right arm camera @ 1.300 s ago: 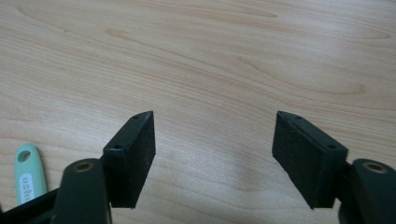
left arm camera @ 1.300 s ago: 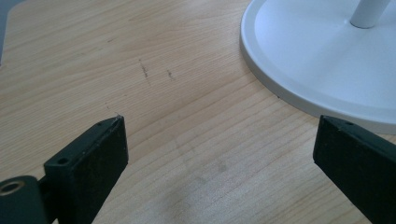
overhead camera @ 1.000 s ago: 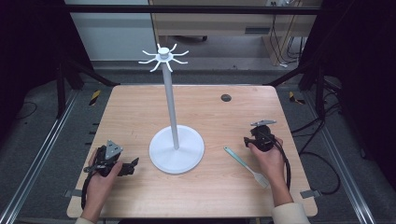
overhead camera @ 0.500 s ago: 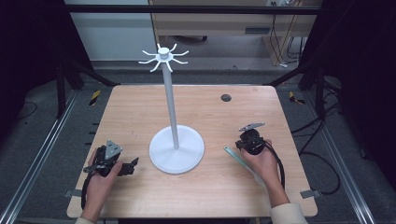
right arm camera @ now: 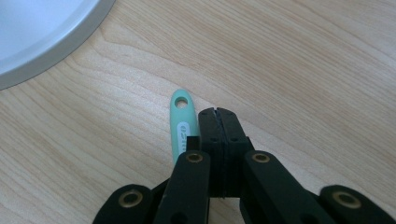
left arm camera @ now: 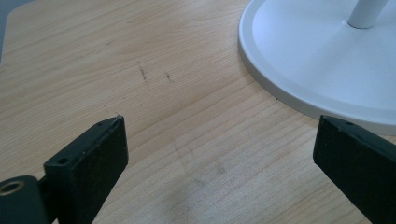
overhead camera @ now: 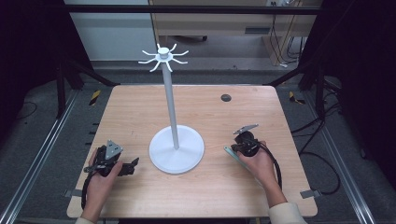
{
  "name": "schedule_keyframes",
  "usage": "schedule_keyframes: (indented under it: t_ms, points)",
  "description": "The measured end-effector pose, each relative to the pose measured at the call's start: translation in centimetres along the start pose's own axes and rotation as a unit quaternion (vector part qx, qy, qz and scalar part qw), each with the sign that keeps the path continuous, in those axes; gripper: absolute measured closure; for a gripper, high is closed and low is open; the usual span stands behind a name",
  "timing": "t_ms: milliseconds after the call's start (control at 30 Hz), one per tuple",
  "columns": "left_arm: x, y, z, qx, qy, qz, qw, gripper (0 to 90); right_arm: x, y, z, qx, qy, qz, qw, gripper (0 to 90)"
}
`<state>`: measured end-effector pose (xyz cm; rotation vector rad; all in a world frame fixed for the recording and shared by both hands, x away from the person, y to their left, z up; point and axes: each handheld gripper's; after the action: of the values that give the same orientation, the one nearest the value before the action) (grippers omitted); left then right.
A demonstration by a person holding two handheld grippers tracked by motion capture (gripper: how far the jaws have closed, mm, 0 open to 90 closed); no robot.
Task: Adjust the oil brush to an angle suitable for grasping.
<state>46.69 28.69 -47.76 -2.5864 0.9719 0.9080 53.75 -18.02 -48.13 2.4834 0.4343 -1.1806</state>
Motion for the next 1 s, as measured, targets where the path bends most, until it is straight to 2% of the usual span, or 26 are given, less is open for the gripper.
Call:
schedule_keyframes:
  t_ms: [167, 367, 433, 500, 533, 600, 633, 733, 800, 1000]
  points:
    - [0.0, 0.0, 0.0, 0.001, -0.001, 0.0, 1.0, 2.9, 0.1, -0.2, 0.0, -0.007, -0.002, -0.001, 1.0, 90.0]
    - [0.0, 0.0, 0.0, 0.001, -0.001, 0.001, 1.0, 2.9, -0.1, -0.7, 0.0, -0.012, -0.005, -0.035, 0.9993, 90.0]
    - [0.0, 0.0, 0.0, 0.001, -0.001, 0.001, 1.0, 2.8, -0.3, -1.1, 0.0, -0.031, -0.002, -0.049, 0.9983, 90.0]
    - [0.0, 0.0, 0.0, 0.001, -0.001, 0.001, 1.0, 2.9, -0.3, -1.3, 0.0, -0.035, -0.001, -0.053, 0.998, 90.0]
    - [0.0, 0.0, 0.0, 0.001, -0.002, 0.001, 1.0, 2.9, -0.4, -1.6, 0.1, -0.043, -0.003, -0.063, 0.9971, 90.0]
    - [0.0, 0.1, 0.0, 0.001, -0.002, 0.002, 1.0, 2.9, -0.5, -1.8, 0.1, -0.043, -0.005, -0.067, 0.9969, 90.0]
    - [0.1, 0.1, 0.0, 0.001, -0.002, 0.002, 1.0, 2.9, -0.6, -2.1, 0.1, -0.052, -0.006, -0.076, 0.9957, 90.0]
    - [0.0, 0.1, 0.0, 0.001, -0.002, 0.002, 1.0, 2.9, -0.8, -2.2, 0.1, -0.06, -0.005, -0.077, 0.9952, 90.0]
    - [0.0, 0.1, 0.0, 0.002, -0.005, 0.001, 1.0, 2.9, -1.0, -2.2, -0.1, -0.061, 0.005, -0.078, 0.9951, 90.0]
    - [0.0, 0.1, 0.1, 0.002, -0.006, 0.001, 1.0, 2.9, -2.3, -2.5, -0.2, -0.092, 0.007, -0.063, 0.9938, 90.0]
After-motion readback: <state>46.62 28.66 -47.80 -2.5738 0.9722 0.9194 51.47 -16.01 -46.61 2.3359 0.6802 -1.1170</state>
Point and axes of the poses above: each handheld gripper's, and its own axes: x roughly forward along the jaws, z roughly out of its underside, y roughly to its right, and after that the axes turned 15 degrees about z, right-handed
